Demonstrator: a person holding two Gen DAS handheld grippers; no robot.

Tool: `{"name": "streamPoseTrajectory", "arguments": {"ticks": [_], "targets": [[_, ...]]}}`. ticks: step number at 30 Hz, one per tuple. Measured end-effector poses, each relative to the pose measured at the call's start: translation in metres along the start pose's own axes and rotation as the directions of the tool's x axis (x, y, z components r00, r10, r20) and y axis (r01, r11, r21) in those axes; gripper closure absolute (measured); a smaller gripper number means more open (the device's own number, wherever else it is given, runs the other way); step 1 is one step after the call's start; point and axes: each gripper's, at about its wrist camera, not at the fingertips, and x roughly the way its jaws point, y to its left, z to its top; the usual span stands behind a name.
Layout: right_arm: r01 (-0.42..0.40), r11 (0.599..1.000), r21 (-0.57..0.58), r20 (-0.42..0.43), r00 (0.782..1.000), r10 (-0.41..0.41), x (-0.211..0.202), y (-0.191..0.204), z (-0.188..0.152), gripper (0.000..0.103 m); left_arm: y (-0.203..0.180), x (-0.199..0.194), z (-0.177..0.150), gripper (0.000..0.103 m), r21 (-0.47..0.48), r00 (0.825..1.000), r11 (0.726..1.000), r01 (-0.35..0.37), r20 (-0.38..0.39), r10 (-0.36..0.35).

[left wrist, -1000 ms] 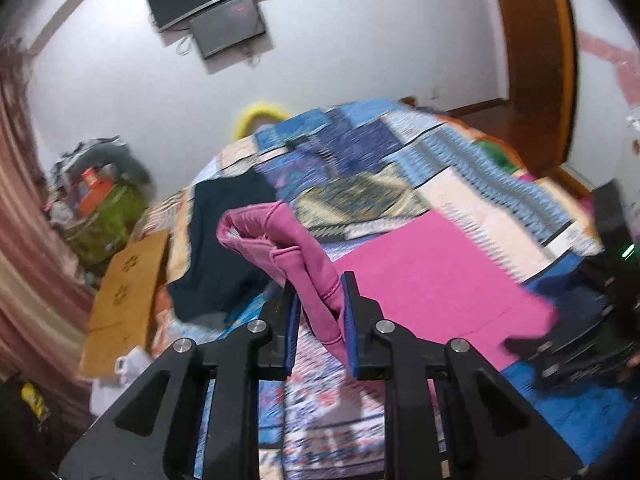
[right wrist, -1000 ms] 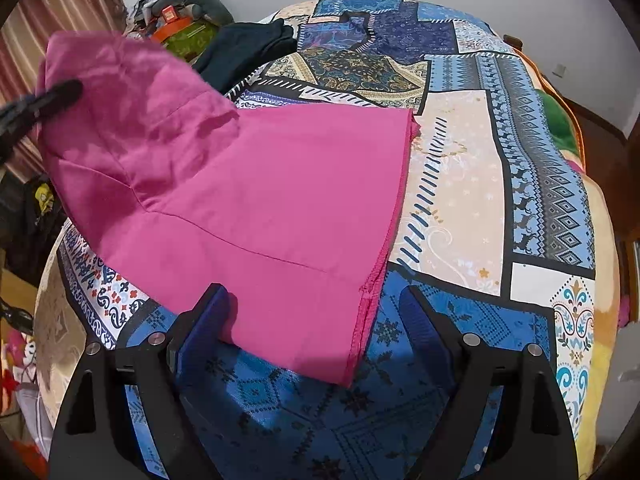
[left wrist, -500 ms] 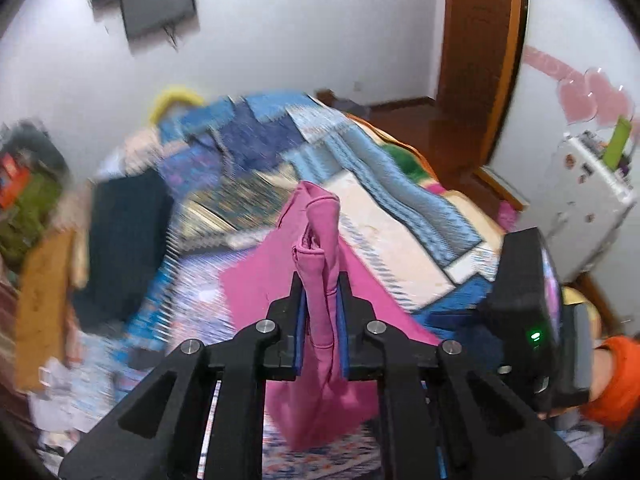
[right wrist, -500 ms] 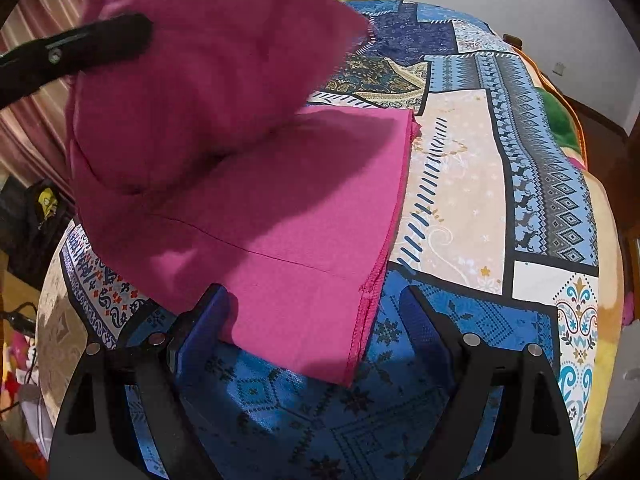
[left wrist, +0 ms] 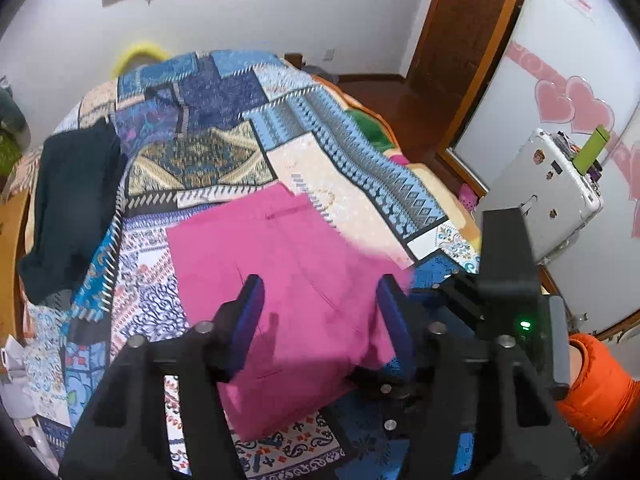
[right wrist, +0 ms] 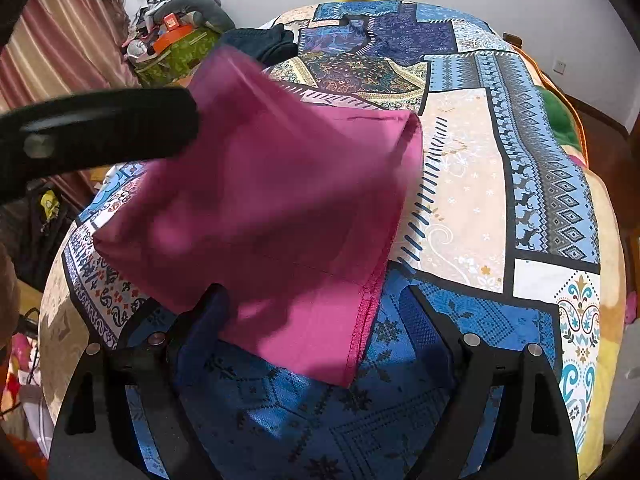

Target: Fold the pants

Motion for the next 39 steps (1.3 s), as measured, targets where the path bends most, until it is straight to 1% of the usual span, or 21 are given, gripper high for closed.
{"name": "streamPoseTrajectory", "arguments": {"ticks": [3,5,6,7,9,11,15,19,22,23,25,26,27,30,32,33,39], "targets": [[0.0,1.0,0.0,-0.001,1.0,0.0,0.0,0.0,0.0,0.018,0.006,-0.011,0.006,0.037,0.006,0.999,0.999,-0.036,0.03,0.036],[0.0,1.0,0.001,-0.002,1.0,0.0,0.0,0.001,-0.001,0.018,0.014,-0.014,0.011,0.03,0.006,0.996,0.997,-0.079,0.053,0.078],[0.0,1.0,0.002,-0.002,1.0,0.0,-0.001,0.0,-0.001,0.018,0.021,-0.015,0.015,0.029,0.005,0.992,0.994,-0.112,0.067,0.111],[0.0,1.0,0.003,-0.002,1.0,0.0,-0.001,0.0,-0.001,0.018,0.028,-0.013,0.019,0.026,0.004,0.989,0.992,-0.129,0.071,0.129],[0.0,1.0,0.006,-0.003,1.0,0.0,-0.001,0.0,-0.001,0.018,0.042,-0.007,0.027,0.024,-0.004,0.986,0.988,-0.157,0.063,0.157],[0.0,1.0,0.008,-0.006,1.0,0.0,-0.003,-0.001,-0.001,0.018,0.061,0.007,0.036,0.024,-0.018,0.983,0.983,-0.183,0.025,0.184],[0.011,1.0,-0.001,-0.002,1.0,-0.011,-0.008,0.001,-0.002,0.018,0.09,0.04,0.049,0.024,-0.034,0.978,0.979,-0.202,-0.053,0.2],[0.04,0.999,-0.008,0.014,0.999,-0.04,-0.01,0.001,-0.003,0.018,0.106,0.073,0.056,0.024,-0.017,0.969,0.974,-0.226,-0.108,0.223],[0.043,0.999,0.016,0.018,0.999,-0.043,-0.009,-0.001,-0.003,0.018,0.115,0.106,0.059,0.024,0.015,0.951,0.968,-0.251,-0.181,0.25],[0.042,0.999,0.021,0.018,0.999,-0.043,-0.009,-0.002,-0.003,0.018,0.117,0.116,0.058,0.024,0.028,0.943,0.966,-0.258,-0.211,0.258],[0.043,0.999,0.029,0.019,0.999,-0.043,-0.01,-0.004,-0.004,0.018,0.118,0.135,0.054,0.024,0.054,0.92,0.959,-0.277,-0.274,0.281],[0.043,0.999,0.031,0.019,0.999,-0.044,-0.01,-0.004,-0.004,0.018,0.119,0.143,0.05,0.024,0.063,0.91,0.958,-0.279,-0.3,0.285],[0.044,0.998,0.035,0.02,0.999,-0.045,-0.011,-0.005,-0.004,0.018,0.118,0.149,0.045,0.024,0.071,0.905,0.957,-0.28,-0.314,0.288],[0.048,0.998,0.038,0.019,0.999,-0.048,-0.012,-0.007,-0.004,0.018,0.117,0.155,0.035,0.021,0.109,0.896,0.953,-0.281,-0.327,0.301],[0.054,0.998,0.038,0.02,0.998,-0.055,-0.014,-0.009,-0.004,0.018,0.115,0.151,0.029,0.016,0.153,0.891,0.944,-0.293,-0.314,0.328],[0.06,0.997,0.038,0.02,0.998,-0.061,-0.015,-0.01,-0.005,0.018,0.116,0.148,0.025,0.016,0.159,0.889,0.941,-0.299,-0.313,0.335],[0.087,0.994,0.062,0.03,0.996,-0.089,-0.027,-0.023,-0.01,0.018,0.126,0.12,0.007,0.016,0.128,0.895,0.951,-0.283,-0.32,0.31]]}}
